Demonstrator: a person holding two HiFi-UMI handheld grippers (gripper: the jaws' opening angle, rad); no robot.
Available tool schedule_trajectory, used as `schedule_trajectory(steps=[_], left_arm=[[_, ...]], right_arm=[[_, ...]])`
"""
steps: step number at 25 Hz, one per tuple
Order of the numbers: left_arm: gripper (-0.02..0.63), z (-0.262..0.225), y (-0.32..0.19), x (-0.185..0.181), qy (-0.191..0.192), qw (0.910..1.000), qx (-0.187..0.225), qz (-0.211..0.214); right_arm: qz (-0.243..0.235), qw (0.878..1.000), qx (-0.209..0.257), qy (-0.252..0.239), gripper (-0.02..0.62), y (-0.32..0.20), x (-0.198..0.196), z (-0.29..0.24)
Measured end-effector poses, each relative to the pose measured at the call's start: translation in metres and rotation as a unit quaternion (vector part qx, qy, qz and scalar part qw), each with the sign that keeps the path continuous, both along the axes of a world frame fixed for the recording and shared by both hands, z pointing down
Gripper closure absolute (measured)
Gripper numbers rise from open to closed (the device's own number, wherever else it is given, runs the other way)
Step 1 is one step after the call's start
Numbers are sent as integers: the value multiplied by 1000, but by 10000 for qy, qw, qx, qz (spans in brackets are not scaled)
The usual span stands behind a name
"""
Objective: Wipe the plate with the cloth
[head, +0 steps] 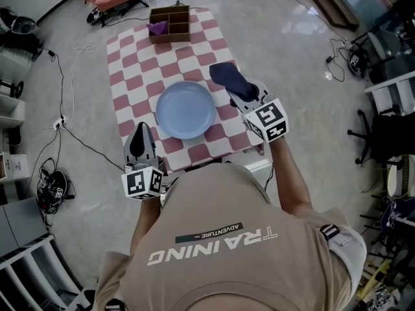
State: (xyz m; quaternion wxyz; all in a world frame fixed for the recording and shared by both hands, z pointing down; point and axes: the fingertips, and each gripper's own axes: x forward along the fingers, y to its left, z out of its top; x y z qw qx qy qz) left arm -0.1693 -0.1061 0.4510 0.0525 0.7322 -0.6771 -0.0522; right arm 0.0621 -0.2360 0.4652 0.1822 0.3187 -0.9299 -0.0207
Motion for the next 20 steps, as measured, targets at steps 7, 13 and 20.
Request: schedule_trajectory(steps=[7, 13, 20], left_arm=[[591, -10, -17, -10, -145, 9999, 11, 83], [592, -9, -18, -17, -173, 9998, 18, 49], [592, 7, -28, -18, -102, 9997, -211, 117]], right_arm=[[-197, 9994, 256, -118, 482, 3, -20, -23], [-211, 9996, 154, -99, 482, 7, -28, -17], [-611, 9966, -45, -555, 480, 17, -77, -12]])
